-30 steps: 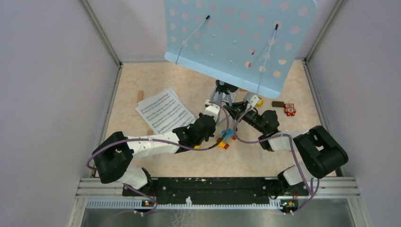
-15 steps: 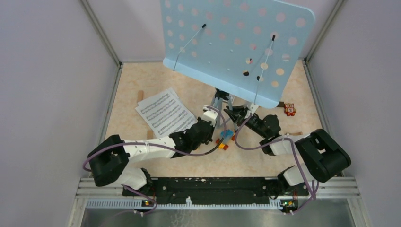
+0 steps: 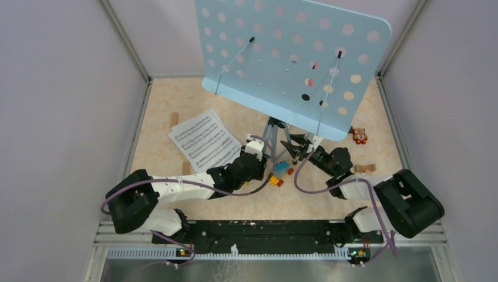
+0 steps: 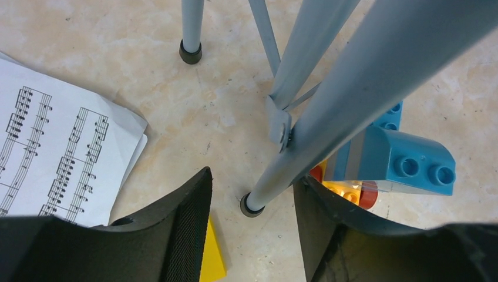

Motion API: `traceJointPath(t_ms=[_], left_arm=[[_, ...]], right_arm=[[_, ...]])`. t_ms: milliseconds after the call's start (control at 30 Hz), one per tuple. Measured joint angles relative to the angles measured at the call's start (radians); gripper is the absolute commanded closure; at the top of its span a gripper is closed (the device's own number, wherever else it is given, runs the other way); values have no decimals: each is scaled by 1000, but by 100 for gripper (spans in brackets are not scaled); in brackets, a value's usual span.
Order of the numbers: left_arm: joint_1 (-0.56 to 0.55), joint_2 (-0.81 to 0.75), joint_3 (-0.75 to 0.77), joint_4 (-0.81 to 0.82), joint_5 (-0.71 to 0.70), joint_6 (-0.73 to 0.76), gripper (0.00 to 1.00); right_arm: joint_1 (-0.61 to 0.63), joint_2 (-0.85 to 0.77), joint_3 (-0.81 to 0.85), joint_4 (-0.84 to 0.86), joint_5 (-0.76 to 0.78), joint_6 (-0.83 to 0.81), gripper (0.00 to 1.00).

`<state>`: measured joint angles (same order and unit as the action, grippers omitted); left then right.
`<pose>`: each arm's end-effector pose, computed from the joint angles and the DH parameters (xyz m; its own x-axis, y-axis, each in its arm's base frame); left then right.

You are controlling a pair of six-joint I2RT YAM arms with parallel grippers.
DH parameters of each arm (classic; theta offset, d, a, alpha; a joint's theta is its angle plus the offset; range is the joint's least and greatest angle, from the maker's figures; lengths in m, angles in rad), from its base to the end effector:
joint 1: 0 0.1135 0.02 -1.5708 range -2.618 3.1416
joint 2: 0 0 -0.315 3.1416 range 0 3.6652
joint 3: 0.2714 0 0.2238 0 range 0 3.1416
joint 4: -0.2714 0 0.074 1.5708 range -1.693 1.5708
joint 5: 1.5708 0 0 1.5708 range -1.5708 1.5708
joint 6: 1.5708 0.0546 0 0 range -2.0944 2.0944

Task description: Pack up the instrument practice props

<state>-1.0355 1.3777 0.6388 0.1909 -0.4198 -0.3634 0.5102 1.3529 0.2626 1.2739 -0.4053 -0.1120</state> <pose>0.1543 -0.2166 0.2573 -0.4645 0.1469 -0.8733 0.4738 0.8743 -0.1049 0.1875 0.1296 0.2803 0.2463 0.0201 -0.9690 -0.7643 0.6188 -0.1814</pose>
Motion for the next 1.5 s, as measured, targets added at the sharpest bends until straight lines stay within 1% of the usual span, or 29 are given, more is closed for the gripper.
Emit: traceJointPath(t_ms=[67, 133, 267, 300, 400, 567, 700, 867, 1000, 1133, 1300, 1500], left_arm=[[0, -4, 0, -10, 0, -3, 35], [0, -13, -5, -14, -1, -5, 29], [1, -42, -16, -27, -7, -10, 27], [1, -50, -18, -29, -7, -14, 27], [1, -82, -31, -36, -6, -29, 26], [1, -159, -73, -43, -3, -55, 25], [1, -211, -92, -55, 2, -73, 24], [1, -255, -105, -69, 4, -85, 24], [1, -264, -116, -83, 4, -89, 23], [1, -264, -117, -90, 4, -91, 23], [1, -263, -117, -90, 4, -92, 23], [1, -263, -117, -89, 4, -91, 23]], right_arm=[[0, -25, -14, -15, 6, 0, 55], [0, -59, -22, -42, 14, 2, 44], [0, -143, -22, -82, 24, 28, 22], [0, -164, -22, -92, 26, 35, 20], [0, -244, -21, -147, 28, 67, 19], [0, -325, -19, -201, 43, 153, 17], [0, -350, -13, -239, 48, 187, 17], [0, -369, 2, -247, 51, 238, 16], [6, -377, 100, -359, 74, 299, 16], [60, -377, 180, -434, 119, 304, 15], [147, -366, 211, -495, 212, 299, 14], [199, -349, 225, -497, 322, 315, 14]])
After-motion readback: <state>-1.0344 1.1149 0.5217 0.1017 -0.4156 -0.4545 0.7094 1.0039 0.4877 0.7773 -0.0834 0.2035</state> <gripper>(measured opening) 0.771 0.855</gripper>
